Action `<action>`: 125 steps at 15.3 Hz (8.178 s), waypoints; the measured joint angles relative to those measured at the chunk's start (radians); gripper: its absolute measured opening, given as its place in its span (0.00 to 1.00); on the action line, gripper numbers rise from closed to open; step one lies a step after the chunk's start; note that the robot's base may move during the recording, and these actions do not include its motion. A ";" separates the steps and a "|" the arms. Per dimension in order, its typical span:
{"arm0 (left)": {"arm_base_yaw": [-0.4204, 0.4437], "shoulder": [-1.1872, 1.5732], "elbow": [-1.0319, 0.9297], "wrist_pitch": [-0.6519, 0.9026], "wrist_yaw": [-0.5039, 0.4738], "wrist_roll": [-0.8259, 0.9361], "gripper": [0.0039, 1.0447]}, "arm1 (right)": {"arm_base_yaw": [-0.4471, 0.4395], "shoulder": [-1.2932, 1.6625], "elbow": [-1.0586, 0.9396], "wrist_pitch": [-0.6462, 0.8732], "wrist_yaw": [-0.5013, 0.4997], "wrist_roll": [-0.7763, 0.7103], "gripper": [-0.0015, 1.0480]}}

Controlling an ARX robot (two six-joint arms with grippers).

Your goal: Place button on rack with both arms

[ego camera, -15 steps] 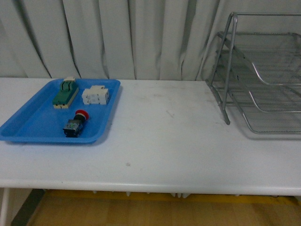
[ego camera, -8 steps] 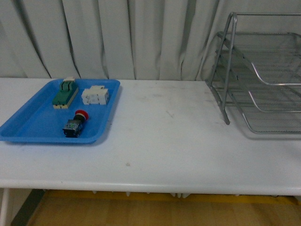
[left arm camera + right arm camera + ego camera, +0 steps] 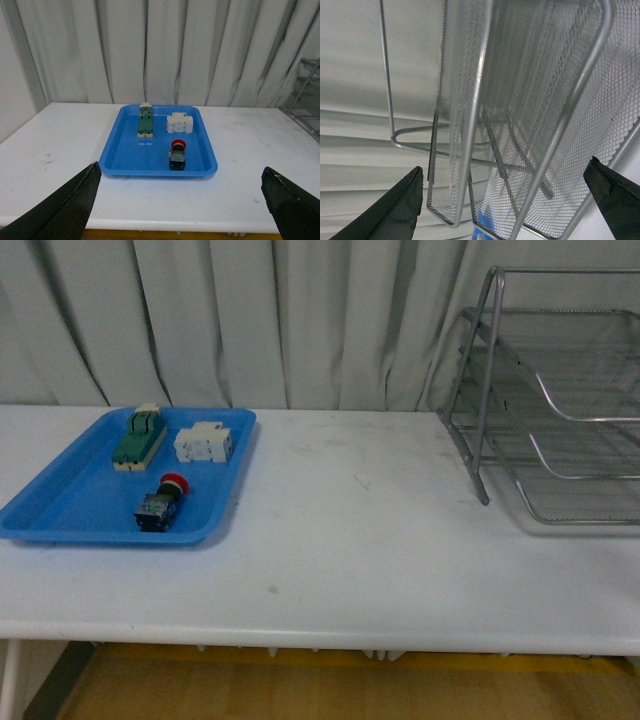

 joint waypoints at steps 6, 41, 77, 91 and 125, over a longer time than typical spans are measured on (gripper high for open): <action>0.000 0.000 0.000 0.000 0.000 0.000 0.94 | 0.034 0.111 0.084 -0.051 0.014 0.040 0.94; 0.000 0.000 0.000 0.000 0.000 0.000 0.94 | -0.104 0.096 -0.083 0.023 -0.169 0.008 0.04; 0.000 0.000 0.000 0.000 0.000 0.000 0.94 | 0.394 -1.826 -0.747 -0.954 0.409 -1.304 0.02; 0.000 0.000 0.000 0.000 0.000 0.000 0.94 | 0.386 -2.137 -0.747 -1.277 0.430 -1.304 0.02; -0.040 2.276 1.477 -0.102 -0.001 0.086 0.94 | 0.386 -2.138 -0.747 -1.278 0.431 -1.307 0.94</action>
